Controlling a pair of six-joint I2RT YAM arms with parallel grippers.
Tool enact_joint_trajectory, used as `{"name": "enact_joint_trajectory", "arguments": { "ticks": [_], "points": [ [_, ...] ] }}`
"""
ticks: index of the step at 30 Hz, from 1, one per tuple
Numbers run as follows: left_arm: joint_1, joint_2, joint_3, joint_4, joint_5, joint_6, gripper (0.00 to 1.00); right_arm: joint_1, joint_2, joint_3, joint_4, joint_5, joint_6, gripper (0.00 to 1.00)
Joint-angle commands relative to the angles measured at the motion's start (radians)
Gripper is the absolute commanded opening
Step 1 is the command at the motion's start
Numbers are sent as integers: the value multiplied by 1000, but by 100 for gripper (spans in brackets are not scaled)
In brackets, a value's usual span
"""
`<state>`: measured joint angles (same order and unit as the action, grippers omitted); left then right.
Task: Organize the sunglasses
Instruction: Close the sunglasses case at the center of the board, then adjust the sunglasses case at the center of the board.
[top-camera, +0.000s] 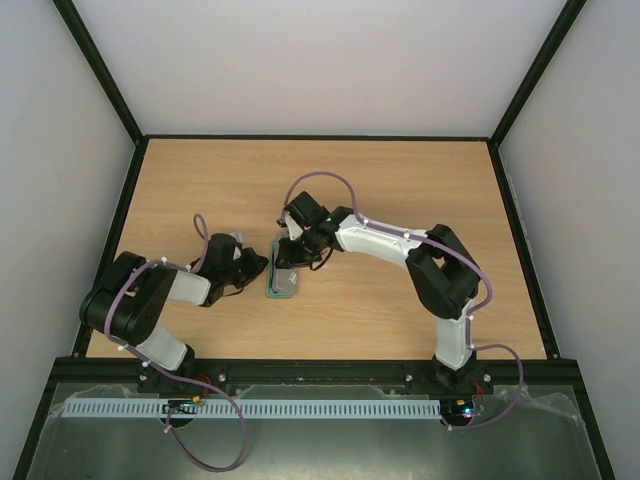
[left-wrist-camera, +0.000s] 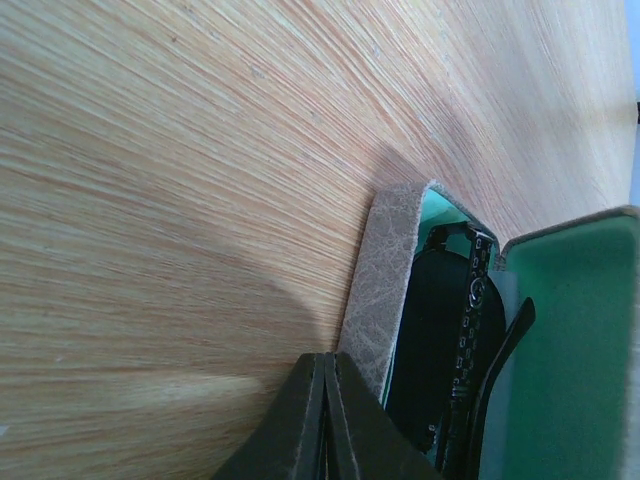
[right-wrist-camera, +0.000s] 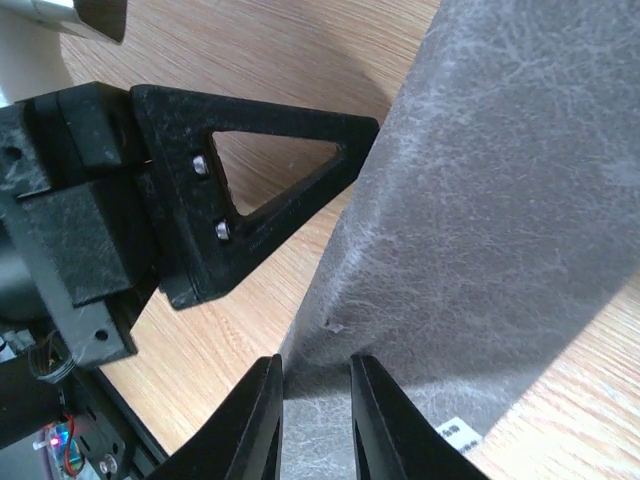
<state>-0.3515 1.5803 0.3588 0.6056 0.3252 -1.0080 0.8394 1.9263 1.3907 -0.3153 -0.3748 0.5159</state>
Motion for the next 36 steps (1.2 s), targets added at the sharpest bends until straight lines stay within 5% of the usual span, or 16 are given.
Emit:
{"name": "enact_joint_trajectory", "arguments": {
  "ticks": [1,17,22,25,27,31,36],
  "points": [
    [-4,17,-39,-31,25,-1,2,13,84,8,-59,21,-7,21],
    [119,-183,-63,-191,71,74,7,16,0,33,-137,142,-18,27],
    [140,-446,28,-485,-14,163,31,10,-188,-116,-113,241,-18,44],
    [157,-543,97,-609,-57,201,63,-6,-302,-211,-105,298,-6,60],
    [164,-576,126,-670,-73,230,69,-30,-384,-288,-89,328,2,65],
    [167,-577,136,-689,-74,247,66,-108,-487,-401,-71,302,6,68],
    [130,-502,90,-664,-71,241,31,-130,-534,-475,-51,285,11,68]
  ]
}}
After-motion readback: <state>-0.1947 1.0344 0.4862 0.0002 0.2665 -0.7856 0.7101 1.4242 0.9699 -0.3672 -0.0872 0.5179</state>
